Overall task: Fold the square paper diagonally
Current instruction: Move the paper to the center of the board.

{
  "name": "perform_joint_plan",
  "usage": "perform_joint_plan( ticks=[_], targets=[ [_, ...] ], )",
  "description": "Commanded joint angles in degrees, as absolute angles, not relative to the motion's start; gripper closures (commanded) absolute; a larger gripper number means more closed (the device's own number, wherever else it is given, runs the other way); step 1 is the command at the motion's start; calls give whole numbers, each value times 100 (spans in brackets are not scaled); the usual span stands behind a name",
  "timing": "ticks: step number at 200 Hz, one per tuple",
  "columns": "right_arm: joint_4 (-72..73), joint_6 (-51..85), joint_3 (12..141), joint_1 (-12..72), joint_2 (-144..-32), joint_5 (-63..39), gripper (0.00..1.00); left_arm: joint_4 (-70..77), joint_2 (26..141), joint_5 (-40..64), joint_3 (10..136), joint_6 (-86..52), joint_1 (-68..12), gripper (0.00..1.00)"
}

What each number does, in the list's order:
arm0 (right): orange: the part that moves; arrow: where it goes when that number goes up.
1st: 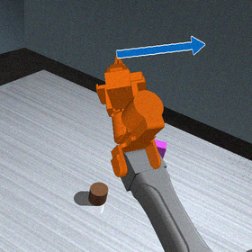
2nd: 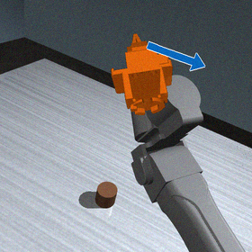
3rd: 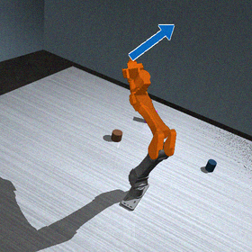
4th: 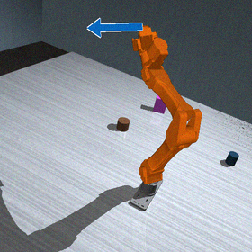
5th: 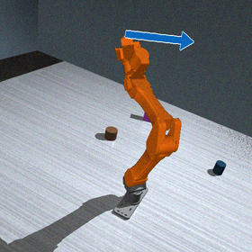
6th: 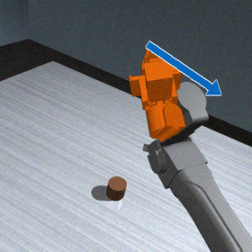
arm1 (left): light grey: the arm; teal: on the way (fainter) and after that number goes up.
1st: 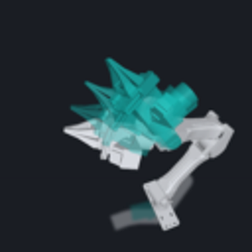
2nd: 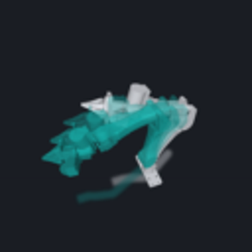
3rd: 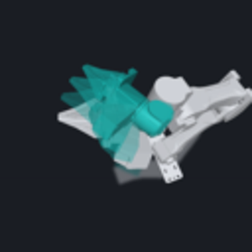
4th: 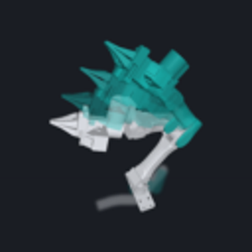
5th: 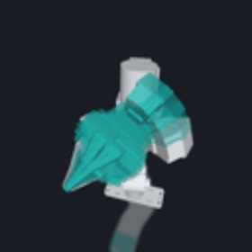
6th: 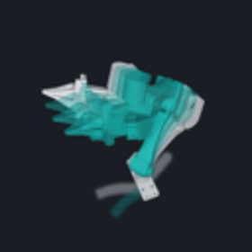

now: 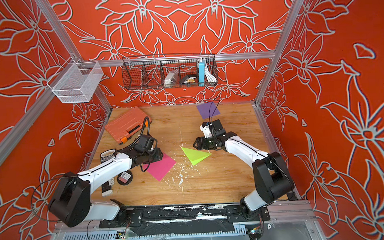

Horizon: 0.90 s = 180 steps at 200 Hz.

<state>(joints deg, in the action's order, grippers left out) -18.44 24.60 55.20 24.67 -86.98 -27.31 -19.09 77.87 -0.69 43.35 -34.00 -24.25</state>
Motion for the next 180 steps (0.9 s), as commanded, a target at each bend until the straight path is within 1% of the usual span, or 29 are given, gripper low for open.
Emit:
perform_joint_plan(
  ticks=[1, 24, 51, 96, 118, 144, 180],
  targets=[
    [-2065, 2404, 5230, 2466, -8513, -2911, 21, -2201, 7568, -335, 4065, -3628, -2382, 44],
    [-2055, 2481, 5049, 2518, -8439, -3051, 15, -2206, 7593, -309, 3855, -3672, -2369, 43],
    [-2028, 2592, 4821, 2645, -8367, -3088, 13, -1972, 7578, -170, 3578, -3754, -2373, 43],
    [-1838, 2858, 4588, 2764, -8404, -3006, 26, -1442, 7852, 116, 3374, -3771, -2373, 43],
    [-1702, 2994, 4576, 2809, -8518, -3054, 27, -1238, 8066, 327, 3380, -3736, -2371, 44],
    [-1425, 3233, 4453, 2830, -8678, -3112, 27, -1204, 8164, 333, 3401, -3735, -2373, 45],
    [-1202, 3434, 4525, 2830, -9086, -2979, 27, -930, 8379, 548, 3349, -3699, -2374, 48]
  ],
)
